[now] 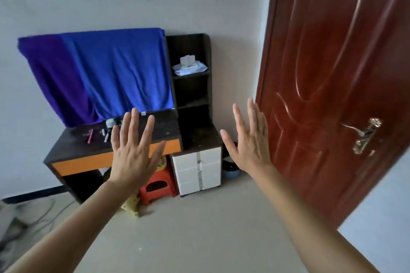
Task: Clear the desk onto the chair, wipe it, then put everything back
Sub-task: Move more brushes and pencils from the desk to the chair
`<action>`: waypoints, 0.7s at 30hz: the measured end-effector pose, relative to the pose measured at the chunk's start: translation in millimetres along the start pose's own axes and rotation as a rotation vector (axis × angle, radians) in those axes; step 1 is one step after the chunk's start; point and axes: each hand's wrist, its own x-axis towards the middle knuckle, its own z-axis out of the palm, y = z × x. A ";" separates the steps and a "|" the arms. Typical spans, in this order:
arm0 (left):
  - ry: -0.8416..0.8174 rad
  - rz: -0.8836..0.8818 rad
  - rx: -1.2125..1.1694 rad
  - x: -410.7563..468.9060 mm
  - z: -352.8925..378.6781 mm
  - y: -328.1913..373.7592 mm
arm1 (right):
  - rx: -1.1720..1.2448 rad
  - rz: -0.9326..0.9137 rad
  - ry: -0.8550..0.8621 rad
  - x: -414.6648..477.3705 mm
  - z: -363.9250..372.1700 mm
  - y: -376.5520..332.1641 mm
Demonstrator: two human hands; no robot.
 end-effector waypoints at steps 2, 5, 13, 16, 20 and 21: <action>0.003 -0.073 0.023 -0.5 -1.6 -42.2 | 0.067 -0.061 -0.029 19.1 35.6 -38.8; -0.005 -0.151 0.049 4.2 6.2 -87.2 | 0.146 -0.108 -0.068 39.8 83.9 -75.3; -0.103 -0.307 0.048 50.0 87.7 -151.3 | 0.197 -0.180 -0.223 91.1 221.0 -81.0; -0.147 -0.326 0.085 87.6 126.8 -175.8 | 0.208 -0.175 -0.256 128.4 276.9 -70.3; -0.171 -0.423 0.097 150.7 162.5 -210.6 | 0.236 -0.179 -0.314 188.3 337.8 -59.1; -0.179 -0.437 0.107 164.7 170.0 -219.7 | 0.244 -0.195 -0.327 204.3 352.3 -57.5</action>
